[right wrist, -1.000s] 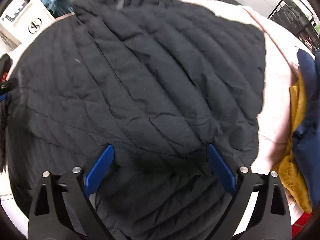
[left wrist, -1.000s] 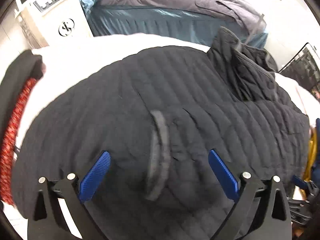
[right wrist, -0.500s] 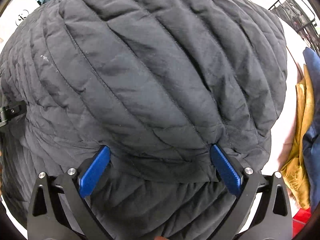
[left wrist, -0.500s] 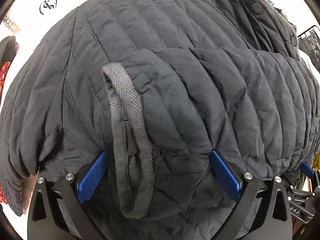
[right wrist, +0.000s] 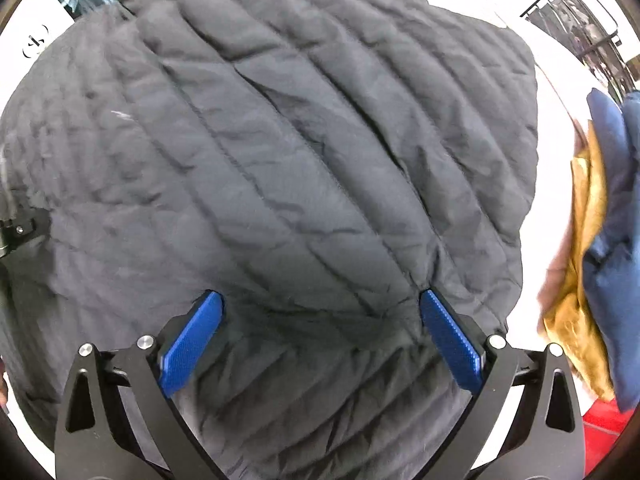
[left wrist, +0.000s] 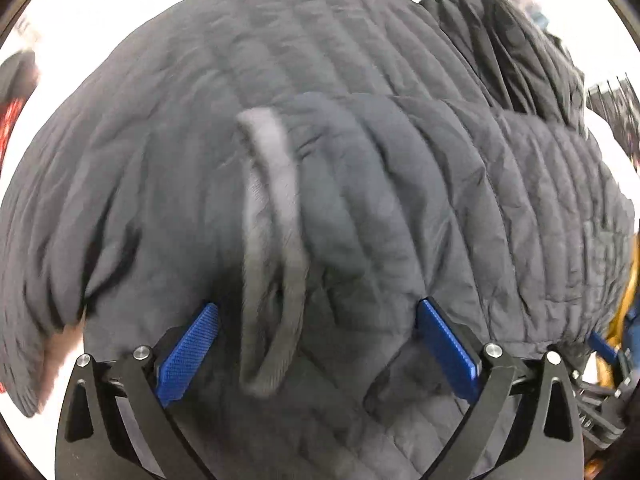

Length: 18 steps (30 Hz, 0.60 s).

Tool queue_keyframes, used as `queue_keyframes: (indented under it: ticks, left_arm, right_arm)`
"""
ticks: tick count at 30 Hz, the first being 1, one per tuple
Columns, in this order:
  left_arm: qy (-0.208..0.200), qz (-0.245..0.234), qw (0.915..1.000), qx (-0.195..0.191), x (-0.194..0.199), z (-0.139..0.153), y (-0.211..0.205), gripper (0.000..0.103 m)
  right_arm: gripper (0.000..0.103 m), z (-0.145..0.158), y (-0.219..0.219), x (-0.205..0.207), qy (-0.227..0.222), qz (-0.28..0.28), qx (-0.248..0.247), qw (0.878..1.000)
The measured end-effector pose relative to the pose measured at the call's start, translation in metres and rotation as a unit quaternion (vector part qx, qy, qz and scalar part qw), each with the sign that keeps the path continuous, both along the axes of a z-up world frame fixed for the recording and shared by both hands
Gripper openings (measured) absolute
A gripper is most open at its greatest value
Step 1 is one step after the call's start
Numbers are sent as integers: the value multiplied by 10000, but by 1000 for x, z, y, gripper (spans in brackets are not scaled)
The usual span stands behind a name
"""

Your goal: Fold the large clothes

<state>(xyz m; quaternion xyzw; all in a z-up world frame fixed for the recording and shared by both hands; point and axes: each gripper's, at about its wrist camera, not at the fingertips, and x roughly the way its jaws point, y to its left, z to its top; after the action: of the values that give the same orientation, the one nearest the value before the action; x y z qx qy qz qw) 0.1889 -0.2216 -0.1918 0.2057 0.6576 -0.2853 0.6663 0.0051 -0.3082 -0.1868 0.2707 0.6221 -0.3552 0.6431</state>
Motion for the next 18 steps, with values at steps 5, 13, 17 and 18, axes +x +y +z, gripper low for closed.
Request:
queue_keyframes:
  ticks: [5, 13, 17, 18]
  left_arm:
    - [183, 363, 9984, -402, -2, 23, 47, 97]
    - [27, 780, 9963, -352, -4, 32, 151, 97]
    - [-12, 1377, 9894, -462, 11, 33, 201, 97]
    - [-9, 1587, 9860, -506, 12, 33, 214, 97]
  right_arm:
    - [98, 26, 34, -9, -367, 163, 146, 9991]
    - [98, 40, 106, -23, -508, 634, 619, 9948]
    - [98, 51, 128, -26, -591, 788, 532, 9937]
    - [98, 53, 135, -26, -573, 808, 521, 9937]
